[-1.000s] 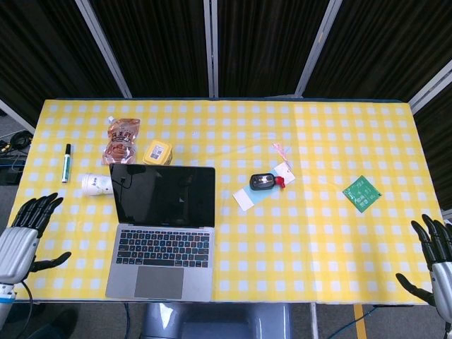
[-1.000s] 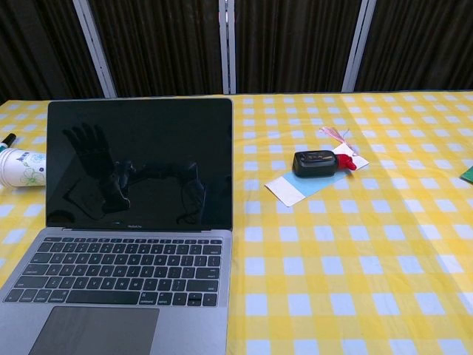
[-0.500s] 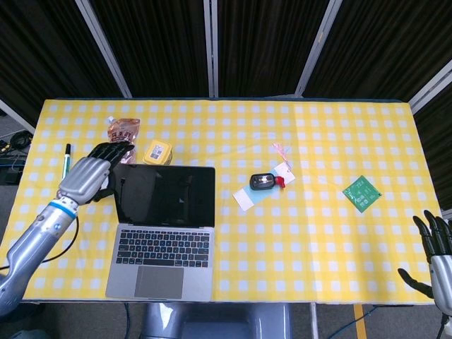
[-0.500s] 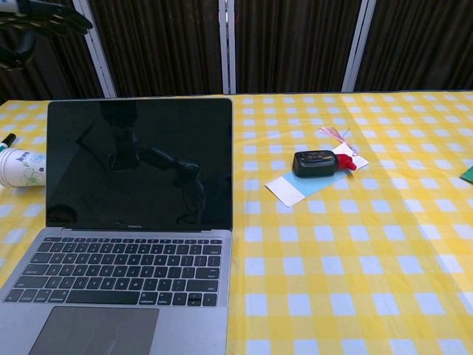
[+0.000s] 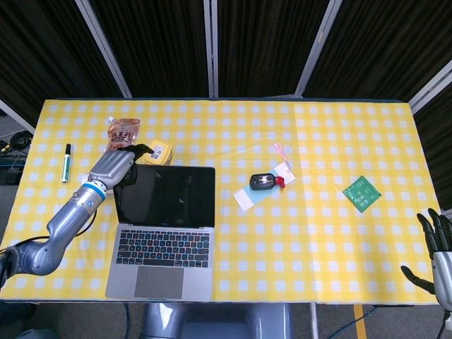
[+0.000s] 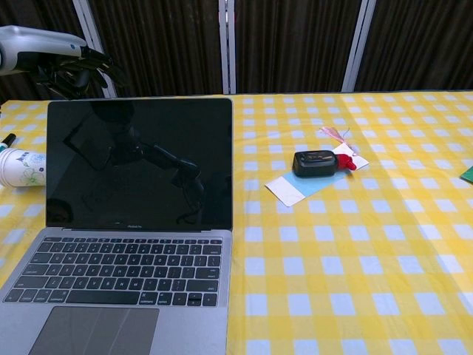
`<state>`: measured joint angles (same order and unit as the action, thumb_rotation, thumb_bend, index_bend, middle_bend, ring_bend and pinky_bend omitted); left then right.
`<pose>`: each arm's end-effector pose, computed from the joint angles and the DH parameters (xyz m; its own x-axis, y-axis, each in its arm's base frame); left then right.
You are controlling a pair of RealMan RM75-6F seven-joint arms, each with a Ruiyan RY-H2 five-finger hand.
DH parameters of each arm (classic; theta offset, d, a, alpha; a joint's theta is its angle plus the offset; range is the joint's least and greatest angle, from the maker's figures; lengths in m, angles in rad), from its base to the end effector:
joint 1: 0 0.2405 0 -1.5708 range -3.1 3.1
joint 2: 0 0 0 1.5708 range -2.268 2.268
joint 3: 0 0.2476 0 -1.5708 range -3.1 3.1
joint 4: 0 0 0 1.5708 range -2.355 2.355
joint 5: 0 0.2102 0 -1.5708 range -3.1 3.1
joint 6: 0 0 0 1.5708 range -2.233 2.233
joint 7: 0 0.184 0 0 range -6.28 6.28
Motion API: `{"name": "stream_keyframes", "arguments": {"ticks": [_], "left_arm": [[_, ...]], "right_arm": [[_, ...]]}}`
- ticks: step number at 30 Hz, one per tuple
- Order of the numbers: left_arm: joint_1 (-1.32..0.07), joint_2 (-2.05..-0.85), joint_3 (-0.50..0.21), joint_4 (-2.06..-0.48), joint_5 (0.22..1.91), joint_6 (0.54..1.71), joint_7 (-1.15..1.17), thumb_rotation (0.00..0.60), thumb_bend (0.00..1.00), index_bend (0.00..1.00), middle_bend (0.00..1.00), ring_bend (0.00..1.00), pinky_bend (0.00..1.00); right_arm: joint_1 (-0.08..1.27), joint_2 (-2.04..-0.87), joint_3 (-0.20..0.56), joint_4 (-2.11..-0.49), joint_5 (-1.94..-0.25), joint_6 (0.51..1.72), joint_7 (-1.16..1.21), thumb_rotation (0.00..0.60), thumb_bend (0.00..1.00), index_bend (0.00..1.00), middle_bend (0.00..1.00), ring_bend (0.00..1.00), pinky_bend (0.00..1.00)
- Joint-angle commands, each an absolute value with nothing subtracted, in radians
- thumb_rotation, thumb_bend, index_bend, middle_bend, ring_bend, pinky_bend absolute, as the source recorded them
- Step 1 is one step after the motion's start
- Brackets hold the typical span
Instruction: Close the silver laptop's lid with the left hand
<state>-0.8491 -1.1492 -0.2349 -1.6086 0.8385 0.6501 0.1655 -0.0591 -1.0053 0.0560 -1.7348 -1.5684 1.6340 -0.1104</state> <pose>-0.1520 0.4212 0.0656 0.3456 0.4241 0.8371 0.9365 -0.2127 -0.2789 -0.2924 -0.1774 0.1995 0.4926 0.0893 0.8657 -0.8702 0.0578 0.4893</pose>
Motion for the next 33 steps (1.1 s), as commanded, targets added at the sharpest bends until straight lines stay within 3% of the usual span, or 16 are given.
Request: {"name": "stream_keyframes", "arguments": {"ticks": [1,9,16,26,33], "left_arm": [[-0.865,-1.156,-0.220,-1.589,0.817,0.633,0.159,0.600,1.00,0.22,0.15,0.17,0.24],[-0.885,-1.151,-0.205,-1.582,0.783,0.620,0.133,0.600,1.00,0.21,0.26,0.28,0.32],[-0.894,-1.132,-0.189,-1.603,0.764,0.642,0.137,0.600,1.00,0.28,0.44,0.45,0.50],[-0.877,-1.090,-0.186,-1.656,0.807,0.649,0.101,0.600,1.00,0.31,0.48,0.48,0.52],[-0.807,-1.028,-0.193,-1.760,0.988,0.688,0.012,0.600,1.00,0.31,0.48,0.48,0.52]], "right_arm": [[-0.058,-1.005,0.056,-1.734,-1.567,1.633,-0.110,0.600,0.00,0.00,0.00,0.00,0.00],[-0.055,-1.008,0.056,-1.734,-1.564,1.628,-0.116,0.600,0.00,0.00,0.00,0.00,0.00],[-0.055,-1.010,0.055,-1.735,-1.567,1.630,-0.120,0.600,0.00,0.00,0.00,0.00,0.00],[-0.056,-1.011,0.053,-1.737,-1.573,1.633,-0.124,0.600,0.00,0.00,0.00,0.00,0.00],[-0.056,-1.013,0.050,-1.739,-1.582,1.636,-0.132,0.600,0.00,0.00,0.00,0.00,0.00]]}}
